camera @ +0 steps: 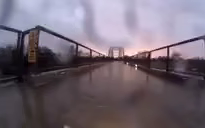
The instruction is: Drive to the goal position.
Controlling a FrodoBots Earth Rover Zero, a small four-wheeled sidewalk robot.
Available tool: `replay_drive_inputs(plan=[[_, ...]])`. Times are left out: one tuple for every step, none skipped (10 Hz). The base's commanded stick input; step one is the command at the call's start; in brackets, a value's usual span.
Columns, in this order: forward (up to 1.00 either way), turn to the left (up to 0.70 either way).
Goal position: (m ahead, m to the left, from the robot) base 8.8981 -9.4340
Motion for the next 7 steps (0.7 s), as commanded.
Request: replay_drive_inputs(plan=[[0.0, 0.7], [0.0, 0.7], [0.0, 0.7], [0.0, 0.7], [0.0, 0.7], [0.0, 0.7], [0.0, 0.7]])
